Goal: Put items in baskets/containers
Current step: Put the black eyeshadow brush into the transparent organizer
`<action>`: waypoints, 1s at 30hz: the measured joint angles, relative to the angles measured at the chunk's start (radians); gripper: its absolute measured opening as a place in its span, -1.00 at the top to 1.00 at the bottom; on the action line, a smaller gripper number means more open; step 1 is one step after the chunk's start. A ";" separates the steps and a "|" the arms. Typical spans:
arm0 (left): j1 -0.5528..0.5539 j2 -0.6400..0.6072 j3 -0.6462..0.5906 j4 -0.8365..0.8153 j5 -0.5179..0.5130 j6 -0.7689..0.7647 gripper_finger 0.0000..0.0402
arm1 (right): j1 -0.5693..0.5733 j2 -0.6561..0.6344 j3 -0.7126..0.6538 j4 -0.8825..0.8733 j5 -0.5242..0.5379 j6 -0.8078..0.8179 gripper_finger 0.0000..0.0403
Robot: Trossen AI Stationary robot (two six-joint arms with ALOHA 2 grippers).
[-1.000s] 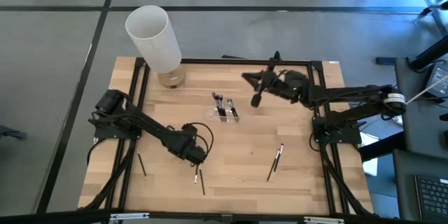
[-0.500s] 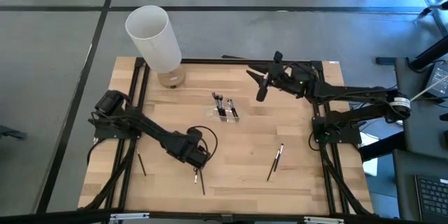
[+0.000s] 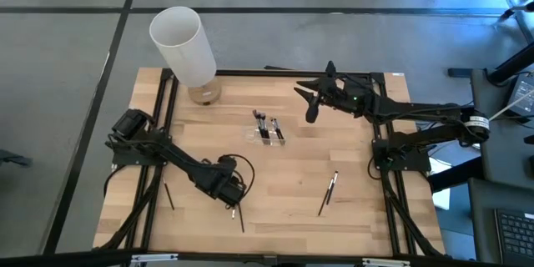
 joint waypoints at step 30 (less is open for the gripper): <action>-0.013 0.078 0.001 0.017 0.030 0.406 0.92 | 0.001 0.000 0.000 -0.060 -0.034 0.026 0.49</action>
